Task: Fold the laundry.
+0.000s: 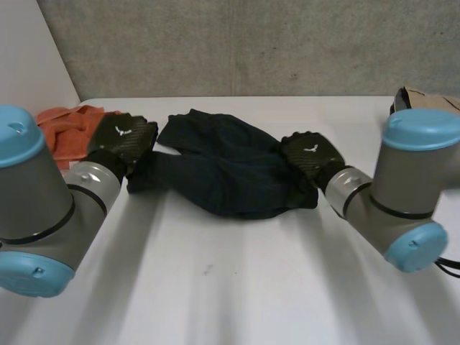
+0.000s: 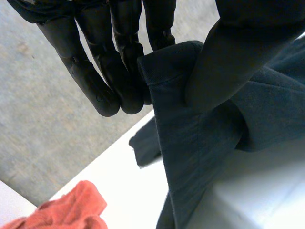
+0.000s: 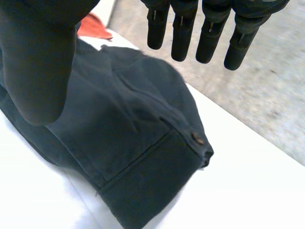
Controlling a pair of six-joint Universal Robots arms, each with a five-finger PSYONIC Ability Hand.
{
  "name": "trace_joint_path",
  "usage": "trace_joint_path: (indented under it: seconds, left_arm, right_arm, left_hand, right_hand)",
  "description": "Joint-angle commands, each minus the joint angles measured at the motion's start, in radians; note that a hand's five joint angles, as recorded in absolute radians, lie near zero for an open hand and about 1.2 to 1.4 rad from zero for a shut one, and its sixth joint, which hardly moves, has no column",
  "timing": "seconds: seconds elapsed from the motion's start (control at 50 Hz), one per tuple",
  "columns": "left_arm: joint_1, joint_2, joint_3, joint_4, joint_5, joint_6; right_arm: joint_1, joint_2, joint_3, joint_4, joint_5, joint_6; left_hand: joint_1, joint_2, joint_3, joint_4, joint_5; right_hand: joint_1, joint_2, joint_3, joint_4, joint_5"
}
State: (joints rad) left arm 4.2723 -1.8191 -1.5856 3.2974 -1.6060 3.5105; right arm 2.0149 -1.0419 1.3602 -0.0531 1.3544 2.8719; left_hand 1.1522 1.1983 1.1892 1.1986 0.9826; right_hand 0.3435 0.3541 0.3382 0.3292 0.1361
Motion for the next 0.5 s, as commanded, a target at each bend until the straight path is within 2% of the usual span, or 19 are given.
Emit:
trace_joint_path:
  seconds: [0.02, 0.14, 0.28, 0.4, 0.42, 0.5]
  left_arm:
    - [0.001, 0.027, 0.024, -0.024, 0.005, -0.016]
    - [0.001, 0.026, 0.052, -0.038, 0.005, -0.028]
    - [-0.009, 0.030, 0.090, -0.071, 0.003, -0.041]
    - [-0.020, 0.030, 0.101, -0.087, -0.003, -0.045]
    - [-0.022, 0.030, 0.101, -0.087, -0.003, -0.047]
    - [-0.020, 0.030, 0.093, -0.087, -0.008, -0.047]
  right_arm:
    - [-0.051, -0.145, 0.115, 0.105, 0.052, 0.142]
    - [-0.056, -0.171, 0.235, 0.098, 0.068, 0.115]
    - [0.008, -0.063, 0.292, -0.157, 0.121, 0.119]
    - [0.080, 0.074, 0.212, -0.349, 0.274, 0.135]
    - [0.093, 0.107, 0.177, -0.378, 0.313, 0.135]
    - [0.114, 0.190, 0.088, -0.404, 0.371, 0.133]
  left_hand:
    - [0.244, 0.198, 0.207, 0.198, 0.239]
    - [0.244, 0.198, 0.207, 0.198, 0.239]
    - [0.244, 0.198, 0.207, 0.198, 0.239]
    - [0.244, 0.198, 0.207, 0.198, 0.239]
    - [0.244, 0.198, 0.207, 0.198, 0.239]
    - [0.244, 0.198, 0.207, 0.198, 0.239]
  right_hand:
    - [-0.025, -0.036, -0.020, -0.011, 0.008]
    - [-0.007, -0.018, -0.002, 0.007, 0.025]
    - [0.034, 0.023, 0.039, 0.048, 0.066]
    - [0.171, 0.161, 0.177, 0.186, 0.204]
    - [0.244, 0.234, 0.250, 0.259, 0.277]
    - [0.476, 0.465, 0.481, 0.490, 0.509]
